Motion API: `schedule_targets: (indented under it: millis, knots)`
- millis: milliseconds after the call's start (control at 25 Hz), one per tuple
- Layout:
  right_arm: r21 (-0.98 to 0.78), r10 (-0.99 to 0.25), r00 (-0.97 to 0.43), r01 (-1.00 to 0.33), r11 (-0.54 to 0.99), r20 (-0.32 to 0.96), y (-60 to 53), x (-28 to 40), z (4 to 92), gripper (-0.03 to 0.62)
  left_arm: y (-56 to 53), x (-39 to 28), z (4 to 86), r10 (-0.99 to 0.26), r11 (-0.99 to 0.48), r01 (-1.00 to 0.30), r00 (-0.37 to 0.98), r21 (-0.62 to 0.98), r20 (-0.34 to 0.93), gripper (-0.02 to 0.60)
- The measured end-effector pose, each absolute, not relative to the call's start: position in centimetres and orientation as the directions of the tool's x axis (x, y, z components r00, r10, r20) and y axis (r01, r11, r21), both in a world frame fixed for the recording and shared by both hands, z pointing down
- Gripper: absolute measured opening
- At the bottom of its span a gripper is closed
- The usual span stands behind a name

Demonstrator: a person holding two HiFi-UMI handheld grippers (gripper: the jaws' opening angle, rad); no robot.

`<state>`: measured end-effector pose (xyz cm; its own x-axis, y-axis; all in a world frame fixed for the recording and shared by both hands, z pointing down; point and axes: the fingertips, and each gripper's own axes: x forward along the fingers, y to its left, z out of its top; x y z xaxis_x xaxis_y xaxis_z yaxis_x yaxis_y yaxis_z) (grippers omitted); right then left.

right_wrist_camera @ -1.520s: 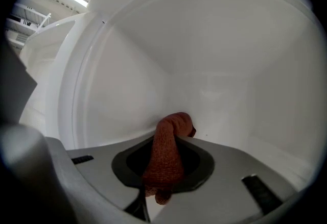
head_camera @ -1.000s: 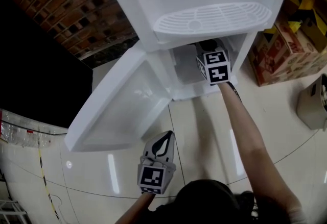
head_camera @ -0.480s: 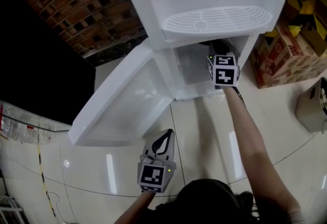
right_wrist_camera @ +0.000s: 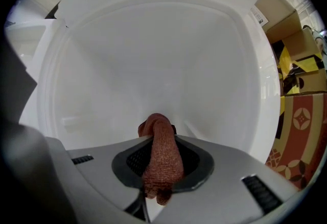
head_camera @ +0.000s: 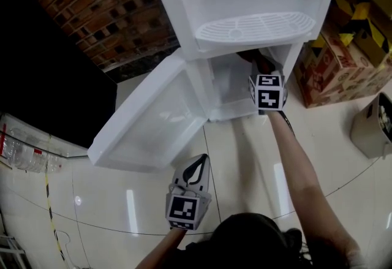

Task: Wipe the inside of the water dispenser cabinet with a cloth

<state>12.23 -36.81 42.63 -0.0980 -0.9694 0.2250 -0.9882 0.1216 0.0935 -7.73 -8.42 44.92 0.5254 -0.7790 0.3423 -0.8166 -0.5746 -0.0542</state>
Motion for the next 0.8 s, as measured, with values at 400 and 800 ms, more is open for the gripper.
schedule_targets:
  millis: [400, 800]
  knots:
    - [0.064, -0.948, -0.233, -0.965, 0.252, 0.217, -26.5, 8.3, 42.9, 0.075, -8.4, -6.1, 43.2, -0.806, -0.556, -0.83, 0.525, -0.047, 0.272, -0.014]
    - [0.042, -0.93, -0.319, -0.943, 0.331, 0.182, -15.5, 7.8, 41.4, 0.075, -6.5, -2.2, 40.8, -0.814, -0.567, -0.823, 0.552, -0.04, 0.184, -0.014]
